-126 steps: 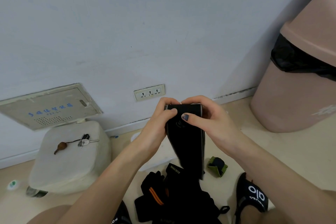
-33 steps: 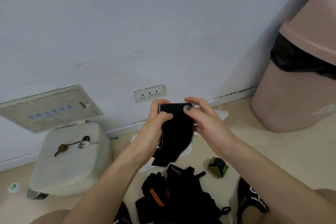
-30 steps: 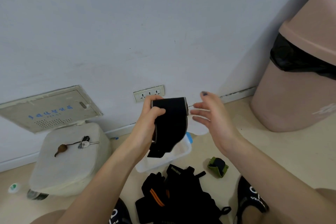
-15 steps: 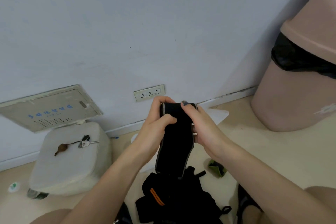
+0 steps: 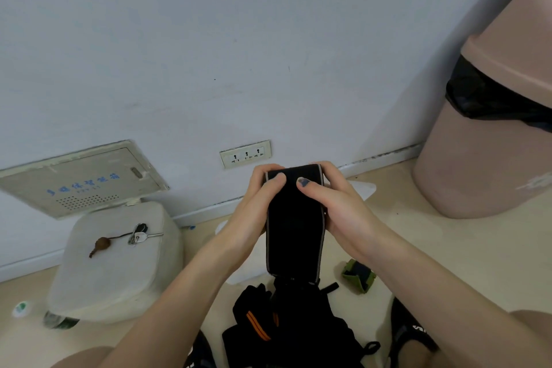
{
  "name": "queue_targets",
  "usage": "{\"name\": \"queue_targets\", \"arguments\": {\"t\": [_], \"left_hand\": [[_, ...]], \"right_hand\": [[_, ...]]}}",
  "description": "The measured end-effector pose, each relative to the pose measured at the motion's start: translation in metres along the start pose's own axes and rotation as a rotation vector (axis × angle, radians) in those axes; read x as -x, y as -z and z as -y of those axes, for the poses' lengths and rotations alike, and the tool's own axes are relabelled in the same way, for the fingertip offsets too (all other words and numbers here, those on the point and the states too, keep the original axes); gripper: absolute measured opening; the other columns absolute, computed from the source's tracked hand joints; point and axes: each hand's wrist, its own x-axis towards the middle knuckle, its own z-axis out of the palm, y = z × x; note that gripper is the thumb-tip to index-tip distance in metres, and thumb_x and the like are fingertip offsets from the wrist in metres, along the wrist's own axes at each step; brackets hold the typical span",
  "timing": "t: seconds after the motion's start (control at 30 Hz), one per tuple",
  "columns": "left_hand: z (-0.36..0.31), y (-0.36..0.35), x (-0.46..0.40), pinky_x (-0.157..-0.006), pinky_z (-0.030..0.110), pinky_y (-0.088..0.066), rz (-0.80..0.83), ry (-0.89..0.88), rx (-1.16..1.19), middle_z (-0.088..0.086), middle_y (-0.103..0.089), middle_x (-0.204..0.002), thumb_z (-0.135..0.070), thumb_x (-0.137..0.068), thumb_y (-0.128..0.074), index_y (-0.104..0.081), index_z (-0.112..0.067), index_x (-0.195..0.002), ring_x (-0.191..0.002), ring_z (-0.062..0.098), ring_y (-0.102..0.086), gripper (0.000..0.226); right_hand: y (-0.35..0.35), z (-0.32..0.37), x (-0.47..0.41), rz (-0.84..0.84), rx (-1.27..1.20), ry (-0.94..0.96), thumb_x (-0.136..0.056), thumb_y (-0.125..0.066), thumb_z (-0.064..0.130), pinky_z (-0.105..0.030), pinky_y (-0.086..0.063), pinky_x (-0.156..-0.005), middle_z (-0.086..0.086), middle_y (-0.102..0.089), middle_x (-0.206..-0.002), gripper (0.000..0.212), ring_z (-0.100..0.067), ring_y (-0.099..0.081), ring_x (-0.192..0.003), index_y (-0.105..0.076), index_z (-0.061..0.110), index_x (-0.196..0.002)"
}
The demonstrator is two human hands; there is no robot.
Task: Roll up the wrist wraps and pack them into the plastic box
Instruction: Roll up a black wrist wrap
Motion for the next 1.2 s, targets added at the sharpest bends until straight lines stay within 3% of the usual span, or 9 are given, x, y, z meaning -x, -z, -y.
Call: {"name": "queue_targets", "arguments": {"t": [0.17, 0.27, 0.4, 0.53, 0.7, 0.87, 1.0, 1.1, 1.2], "left_hand": [[-0.0027, 0.0006, 0.0008, -0.079, 0.043, -0.045, -0.008, -0.034, 0.076, -0.001, -0.067, -0.093, -0.021, -0.079, -0.051, -0.059, -0.032, -0.101, -0.086, 0.021, -0.062, 0.025], [-0.0024, -0.0010, 0.0032, -0.074, 0.039, -0.048, 0.017, -0.090, 0.066, 0.003, -0.064, -0.096, -0.014, -0.079, -0.050, -0.057, -0.028, -0.105, -0.086, 0.023, -0.060, 0.031], [0.0000, -0.0031, 0.0039, -0.069, 0.034, -0.049, 0.018, -0.103, 0.038, -0.002, -0.063, -0.091, -0.012, -0.075, -0.048, -0.056, -0.030, -0.103, -0.081, 0.018, -0.059, 0.034], [0.0004, -0.0038, 0.0009, -0.076, 0.038, -0.046, 0.005, -0.052, 0.041, 0.000, -0.064, -0.096, -0.018, -0.072, -0.046, -0.055, -0.033, -0.106, -0.086, 0.020, -0.059, 0.038], [0.0020, -0.0050, -0.0021, -0.088, 0.044, -0.049, -0.018, 0.047, 0.040, 0.011, -0.067, -0.111, -0.045, -0.085, -0.050, -0.056, -0.022, -0.118, -0.097, 0.020, -0.066, 0.041], [-0.0009, -0.0015, -0.0028, -0.076, 0.037, -0.046, -0.020, 0.006, 0.088, -0.002, -0.065, -0.091, -0.022, -0.093, -0.049, -0.057, -0.023, -0.105, -0.086, 0.018, -0.060, 0.014], [-0.0017, 0.0001, -0.0017, -0.081, 0.042, -0.044, 0.008, -0.053, 0.087, -0.001, -0.064, -0.091, -0.021, -0.082, -0.050, -0.059, -0.025, -0.102, -0.088, 0.020, -0.059, 0.022], [-0.0010, 0.0006, -0.0011, -0.083, 0.044, -0.043, 0.002, -0.086, 0.067, -0.001, -0.063, -0.091, -0.018, -0.080, -0.049, -0.058, -0.026, -0.102, -0.090, 0.021, -0.057, 0.026], [-0.0011, -0.0004, -0.0007, -0.087, 0.044, -0.045, 0.008, -0.067, 0.083, -0.006, -0.066, -0.090, -0.024, -0.081, -0.051, -0.059, -0.029, -0.102, -0.091, 0.018, -0.058, 0.023]], "right_hand": [[0.0032, -0.0025, 0.0013, 0.057, 0.023, 0.010, -0.100, -0.062, 0.009, -0.044, -0.058, -0.090, -0.018, -0.066, -0.120, 0.029, -0.028, -0.071, -0.102, -0.064, 0.029, -0.121], [0.0032, -0.0002, 0.0012, 0.069, 0.008, -0.035, -0.103, -0.061, 0.023, -0.034, -0.057, -0.077, -0.007, -0.067, -0.105, 0.022, -0.014, -0.069, -0.086, -0.063, 0.027, -0.125], [0.0024, -0.0072, 0.0003, -0.033, 0.172, 0.040, -0.099, -0.065, 0.039, -0.048, -0.061, -0.094, -0.008, -0.075, -0.103, 0.014, -0.024, -0.075, -0.096, -0.067, 0.032, -0.112], [0.0036, -0.0082, 0.0012, -0.031, 0.160, 0.105, -0.099, -0.067, 0.029, -0.043, -0.062, -0.090, -0.005, -0.073, -0.102, 0.010, -0.023, -0.075, -0.096, -0.067, 0.035, -0.107], [0.0057, -0.0085, 0.0023, -0.017, 0.154, 0.150, -0.098, -0.069, 0.019, -0.039, -0.063, -0.089, -0.009, -0.071, -0.111, 0.021, -0.024, -0.073, -0.101, -0.067, 0.034, -0.112], [0.0082, -0.0075, -0.0004, 0.011, 0.111, 0.110, -0.095, -0.073, 0.017, -0.044, -0.060, -0.096, -0.009, -0.071, -0.112, 0.031, -0.026, -0.073, -0.104, -0.067, 0.036, -0.118], [0.0069, -0.0018, -0.0012, 0.046, 0.065, 0.000, -0.098, -0.067, 0.037, -0.039, -0.061, -0.089, -0.005, -0.072, -0.100, 0.025, -0.017, -0.074, -0.093, -0.066, 0.031, -0.122], [0.0067, -0.0028, -0.0014, 0.029, 0.108, 0.028, -0.100, -0.065, 0.039, -0.052, -0.061, -0.092, -0.008, -0.075, -0.098, 0.022, -0.026, -0.075, -0.098, -0.069, 0.023, -0.114], [0.0070, -0.0038, -0.0009, 0.007, 0.129, 0.085, -0.100, -0.066, 0.032, -0.059, -0.057, -0.096, -0.014, -0.075, -0.103, 0.012, -0.031, -0.074, -0.102, -0.069, 0.025, -0.109]]}}
